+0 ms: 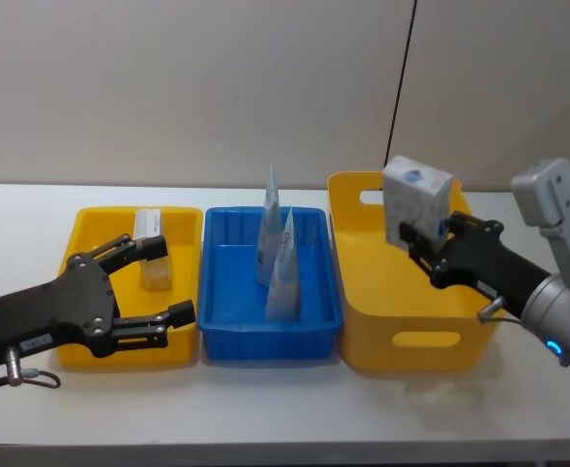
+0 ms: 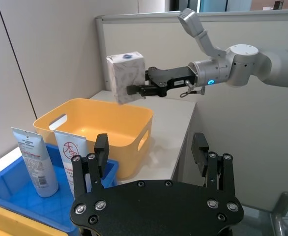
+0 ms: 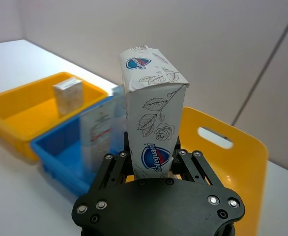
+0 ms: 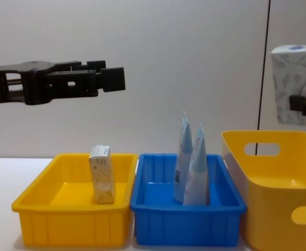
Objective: Bimanual collaborative sorting of washing and personal care products
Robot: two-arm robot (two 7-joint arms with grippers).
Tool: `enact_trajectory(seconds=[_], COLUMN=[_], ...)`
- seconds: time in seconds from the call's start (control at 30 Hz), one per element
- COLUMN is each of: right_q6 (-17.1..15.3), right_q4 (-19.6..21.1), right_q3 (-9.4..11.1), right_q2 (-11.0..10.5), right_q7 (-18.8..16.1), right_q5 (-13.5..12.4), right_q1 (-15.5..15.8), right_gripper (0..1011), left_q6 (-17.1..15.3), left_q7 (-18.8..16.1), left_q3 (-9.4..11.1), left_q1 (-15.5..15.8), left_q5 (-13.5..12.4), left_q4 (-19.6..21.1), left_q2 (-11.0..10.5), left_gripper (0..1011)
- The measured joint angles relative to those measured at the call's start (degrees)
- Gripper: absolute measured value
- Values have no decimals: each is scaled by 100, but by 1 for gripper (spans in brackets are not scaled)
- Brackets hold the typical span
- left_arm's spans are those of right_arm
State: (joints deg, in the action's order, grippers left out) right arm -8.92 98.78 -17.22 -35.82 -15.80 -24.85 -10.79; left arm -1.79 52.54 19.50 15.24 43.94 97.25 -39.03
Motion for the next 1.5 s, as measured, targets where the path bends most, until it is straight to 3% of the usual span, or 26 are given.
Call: enact_trajectory(seconds=[0.33,0.53,0.93,1.5], right_q6=[-563,-919,-1240,-1353], right_q4=[-209,-492,-920,-1176], right_q3=[41,-44,-224,-330], right_q2=[372,663,1043,1263], right_q7=[691,1027,1301,1416], right_q5=[177,273,440,562], right_q1=[-198,-386,-603,-716], right_gripper=[360,361,361,360], left_q6=[-3,-3,-2,-2], left_q7=[-6,-7,-6,-6], left_q3=[-3,-3,-3,-3], left_q1=[-3,-3,-3,-3], left_q5=[6,7,6,6], left_q4=[0,0,0,1], left_q2=[-4,-4,-4,-4], left_gripper=[1001,1001,1001,1001])
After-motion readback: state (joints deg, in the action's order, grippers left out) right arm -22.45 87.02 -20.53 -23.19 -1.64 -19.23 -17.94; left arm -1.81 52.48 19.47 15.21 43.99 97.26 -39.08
